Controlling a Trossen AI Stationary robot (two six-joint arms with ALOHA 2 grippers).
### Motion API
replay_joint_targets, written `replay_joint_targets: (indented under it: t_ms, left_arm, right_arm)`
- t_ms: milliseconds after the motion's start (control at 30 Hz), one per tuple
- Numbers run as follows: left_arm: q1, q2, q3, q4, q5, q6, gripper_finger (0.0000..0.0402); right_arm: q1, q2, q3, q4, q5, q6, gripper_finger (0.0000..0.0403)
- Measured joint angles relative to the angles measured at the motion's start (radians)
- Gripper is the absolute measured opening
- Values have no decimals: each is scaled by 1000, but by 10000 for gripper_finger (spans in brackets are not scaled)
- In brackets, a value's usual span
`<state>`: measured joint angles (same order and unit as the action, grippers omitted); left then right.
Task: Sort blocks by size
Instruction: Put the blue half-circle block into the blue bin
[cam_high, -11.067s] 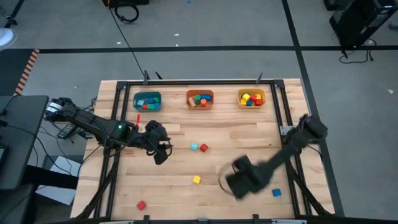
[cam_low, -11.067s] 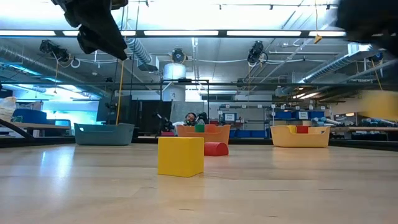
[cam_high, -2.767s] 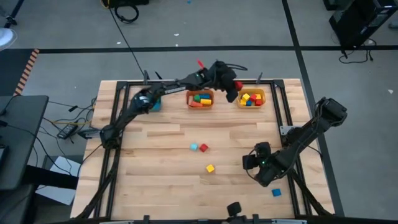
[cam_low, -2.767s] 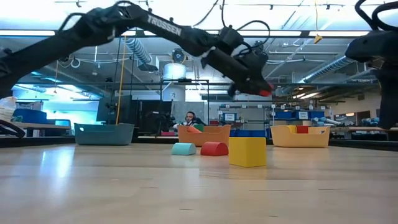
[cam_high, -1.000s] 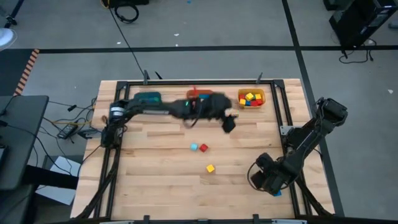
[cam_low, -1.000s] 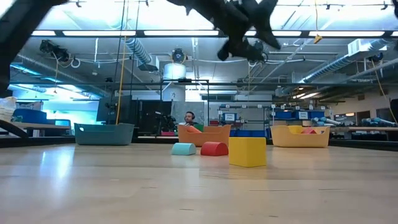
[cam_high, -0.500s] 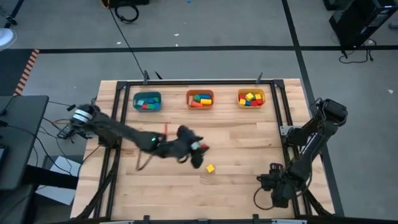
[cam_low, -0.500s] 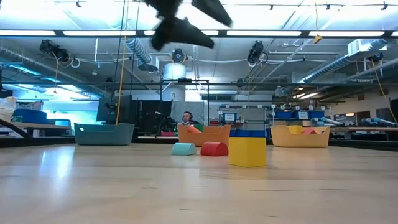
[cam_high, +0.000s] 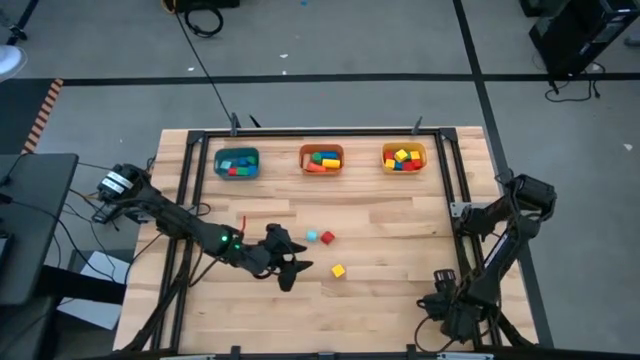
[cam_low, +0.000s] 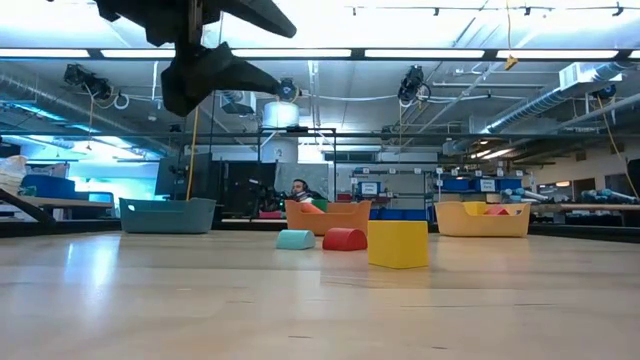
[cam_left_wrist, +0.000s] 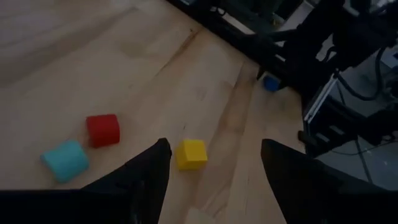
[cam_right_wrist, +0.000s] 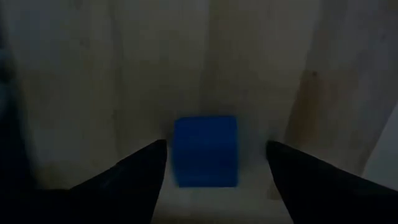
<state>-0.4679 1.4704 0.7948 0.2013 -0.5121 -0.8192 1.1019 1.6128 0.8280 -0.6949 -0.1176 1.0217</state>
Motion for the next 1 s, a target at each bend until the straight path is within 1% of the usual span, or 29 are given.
replay_joint_targets:
  t_ms: [100,167,267,367,400,467,533,600,633,700,800,867,933,1000]
  left_arm:
    - [1,1,0,-3,5,1,259]
    - [5,0,0,-2,5,1,259]
    - [14,1,0,-3,5,3,259]
    - [29,1,0,30,5,-1,259]
    - [36,1,0,45,5,-3,259]
    - [57,1,0,85,10,-4,259]
    - [82,1,0,119,12,7,259]
    - [108,1,0,149,13,52,259]
    - [120,1,0,158,13,78,259]
    - [144,1,0,182,13,145,259]
    - [173,2,1,217,13,292,259]
    - [187,2,1,235,13,379,259]
    - [202,2,1,267,15,501,259]
    - [214,2,1,318,16,635,259]
  right_arm:
    - [-6,46,7,-5,-15,5,292]
    - [-6,57,9,-9,-17,15,280]
    - [-6,51,12,-27,5,19,234]
    - [-10,18,17,-47,52,42,161]
    - [-11,7,18,-53,77,51,143]
    - [-26,-23,19,-78,134,65,146]
    - [-47,-48,20,-96,210,106,146]
    - [-77,-72,20,-131,306,160,146]
    - [-98,-87,20,-138,366,188,146]
    - [-148,-117,18,-140,520,245,146]
    - [-237,-172,4,-120,756,328,146]
    - [-303,-216,-6,-70,886,341,146]
    - [-372,-261,-11,-5,982,326,146]
    - [-446,-308,-11,78,1021,275,146]
